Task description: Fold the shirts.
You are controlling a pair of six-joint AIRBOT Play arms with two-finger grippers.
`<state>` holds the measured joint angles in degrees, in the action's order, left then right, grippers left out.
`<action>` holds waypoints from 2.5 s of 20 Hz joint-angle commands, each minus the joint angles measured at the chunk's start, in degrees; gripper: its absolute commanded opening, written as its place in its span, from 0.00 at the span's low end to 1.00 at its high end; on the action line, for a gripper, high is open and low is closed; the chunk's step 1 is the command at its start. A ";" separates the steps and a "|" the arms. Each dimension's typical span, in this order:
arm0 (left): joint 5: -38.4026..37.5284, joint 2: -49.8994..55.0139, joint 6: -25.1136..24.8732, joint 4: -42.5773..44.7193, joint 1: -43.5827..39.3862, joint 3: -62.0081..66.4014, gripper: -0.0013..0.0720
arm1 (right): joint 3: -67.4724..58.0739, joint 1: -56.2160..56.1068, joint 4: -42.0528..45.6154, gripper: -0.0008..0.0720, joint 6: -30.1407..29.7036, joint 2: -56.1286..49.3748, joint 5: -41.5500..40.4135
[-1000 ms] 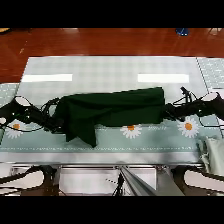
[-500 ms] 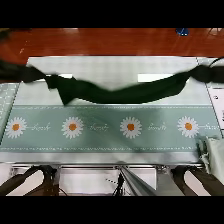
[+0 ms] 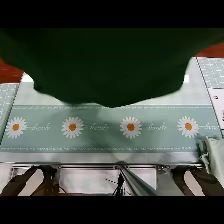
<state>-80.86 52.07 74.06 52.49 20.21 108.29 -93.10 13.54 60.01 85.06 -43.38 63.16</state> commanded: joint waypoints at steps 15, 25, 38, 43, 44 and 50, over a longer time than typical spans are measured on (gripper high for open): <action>-4.52 -15.19 3.78 7.52 1.66 10.10 0.06 | -24.02 -0.09 14.40 0.05 4.50 -0.61 32.98; -10.71 5.88 2.82 -0.98 -1.75 -16.81 0.06 | -13.20 -0.20 13.25 0.05 1.09 -27.96 37.27; 12.90 40.30 -1.33 -0.24 -18.95 -18.23 0.06 | -13.20 -0.20 9.51 0.05 2.40 -54.05 11.26; 6.47 46.84 -0.74 -0.20 -21.46 -18.23 0.32 | -13.20 -0.15 9.55 0.18 -1.79 -60.67 21.81; 4.70 47.01 -0.74 0.17 -21.07 -18.18 0.52 | -13.20 -0.02 9.70 0.30 -3.45 -60.85 24.11; -12.46 41.13 4.00 6.21 -10.05 -15.54 0.45 | -13.25 7.08 13.35 0.45 -7.72 -52.33 40.17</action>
<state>-85.78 96.05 75.35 56.58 5.39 92.47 -106.32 17.39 69.01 79.13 -99.48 94.89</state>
